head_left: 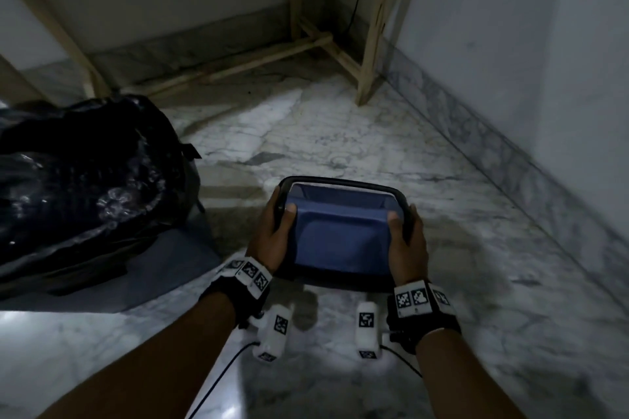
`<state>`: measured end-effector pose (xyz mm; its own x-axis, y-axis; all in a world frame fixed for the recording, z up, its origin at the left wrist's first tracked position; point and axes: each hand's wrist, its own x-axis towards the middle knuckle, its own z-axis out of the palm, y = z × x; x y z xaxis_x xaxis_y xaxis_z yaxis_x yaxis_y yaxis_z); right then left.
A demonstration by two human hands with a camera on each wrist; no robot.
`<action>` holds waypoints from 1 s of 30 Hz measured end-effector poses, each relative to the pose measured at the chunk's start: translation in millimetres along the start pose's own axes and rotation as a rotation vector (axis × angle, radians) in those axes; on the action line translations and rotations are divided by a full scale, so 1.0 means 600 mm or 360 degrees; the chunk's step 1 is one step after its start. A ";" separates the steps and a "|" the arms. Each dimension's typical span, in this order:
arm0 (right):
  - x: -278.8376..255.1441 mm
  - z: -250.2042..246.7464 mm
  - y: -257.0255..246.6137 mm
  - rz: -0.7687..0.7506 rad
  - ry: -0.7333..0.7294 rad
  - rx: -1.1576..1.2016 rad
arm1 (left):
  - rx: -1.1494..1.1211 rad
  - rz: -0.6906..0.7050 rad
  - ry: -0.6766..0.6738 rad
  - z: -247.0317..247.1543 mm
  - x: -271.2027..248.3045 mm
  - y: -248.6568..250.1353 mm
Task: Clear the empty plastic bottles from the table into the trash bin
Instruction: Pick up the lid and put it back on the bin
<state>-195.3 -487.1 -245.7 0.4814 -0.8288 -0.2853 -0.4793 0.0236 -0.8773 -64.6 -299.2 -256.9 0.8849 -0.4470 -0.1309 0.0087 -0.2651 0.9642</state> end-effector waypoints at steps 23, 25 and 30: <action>-0.303 0.200 -0.527 -0.0746 -0.0858 0.0077 | -0.0027 0.0112 0.0977 -0.530 -0.188 0.353; -0.318 0.256 -0.529 -0.0696 -0.0975 0.0028 | 0.0057 0.0020 0.1006 -0.571 -0.200 0.334; -0.332 0.346 -0.519 -0.0648 -0.1075 -0.0124 | 0.0086 -0.0195 0.0970 -0.625 -0.206 0.272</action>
<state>10.4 -213.1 4.1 0.9592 -0.2444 -0.1419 -0.2076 -0.2686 -0.9406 1.9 33.4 3.4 0.9858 0.1529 -0.0693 0.1176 -0.3339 0.9353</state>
